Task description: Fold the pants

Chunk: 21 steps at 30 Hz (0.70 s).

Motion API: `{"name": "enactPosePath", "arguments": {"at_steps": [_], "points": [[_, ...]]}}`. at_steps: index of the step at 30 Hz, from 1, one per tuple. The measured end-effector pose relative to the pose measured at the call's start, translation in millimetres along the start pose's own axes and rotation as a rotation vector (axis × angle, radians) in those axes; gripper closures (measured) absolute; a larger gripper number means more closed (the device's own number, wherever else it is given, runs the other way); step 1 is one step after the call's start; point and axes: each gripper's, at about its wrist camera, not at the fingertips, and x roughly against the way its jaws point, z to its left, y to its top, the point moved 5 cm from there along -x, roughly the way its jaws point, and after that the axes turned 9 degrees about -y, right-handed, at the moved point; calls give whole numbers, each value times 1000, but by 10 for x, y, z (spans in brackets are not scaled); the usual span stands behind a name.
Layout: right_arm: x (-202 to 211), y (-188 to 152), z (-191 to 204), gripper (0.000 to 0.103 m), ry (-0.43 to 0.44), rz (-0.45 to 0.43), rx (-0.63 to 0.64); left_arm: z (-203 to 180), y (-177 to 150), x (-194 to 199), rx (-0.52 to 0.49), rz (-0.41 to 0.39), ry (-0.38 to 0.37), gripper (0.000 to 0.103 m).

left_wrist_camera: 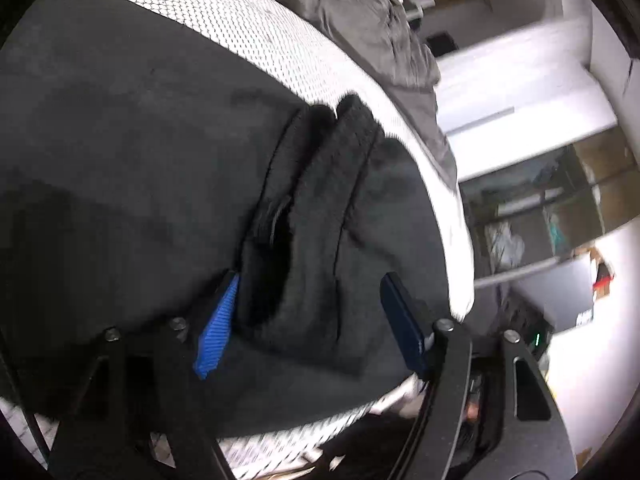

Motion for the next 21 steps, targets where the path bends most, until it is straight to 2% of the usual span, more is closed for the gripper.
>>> {"name": "enactPosePath", "arguments": {"at_steps": [1, 2, 3, 5, 10, 12, 13, 15, 17, 18, 19, 20, 21], "points": [[-8, -2, -3, 17, 1, 1, -4, 6, 41, -57, 5, -18, 5, 58], [-16, -7, -8, 17, 2, 3, -8, 18, 64, -104, 4, -30, 20, 83], [-27, -5, -17, 17, 2, 5, -9, 26, 71, -150, -3, -36, 36, 88], [-50, -8, -37, 17, 6, 11, -23, -11, 68, -147, -34, -74, 56, 92], [-37, 29, -2, 17, 26, 2, -38, -174, 72, 434, -109, -275, 105, 93], [-41, 41, 34, 17, 38, 1, -33, -116, 30, 689, -109, -344, 158, 92], [-46, 41, 58, 17, 43, 1, -30, -55, 12, 770, -112, -358, 215, 92], [-69, 41, 111, 17, 47, 7, -19, 103, -14, 721, -97, -326, 310, 90], [-93, 41, 162, 17, 40, 10, -6, 249, -28, 596, -69, -279, 380, 78], [-99, 40, 172, 17, 40, 11, -5, 249, -23, 575, -72, -278, 382, 77], [-100, 44, 182, 17, 42, 10, -7, 211, -12, 571, -85, -270, 385, 70], [-91, 46, 185, 17, 44, 6, -9, 168, 5, 581, -99, -262, 398, 57], [-85, 52, 191, 17, 45, 3, -10, 122, 29, 619, -107, -273, 398, 51]]}}
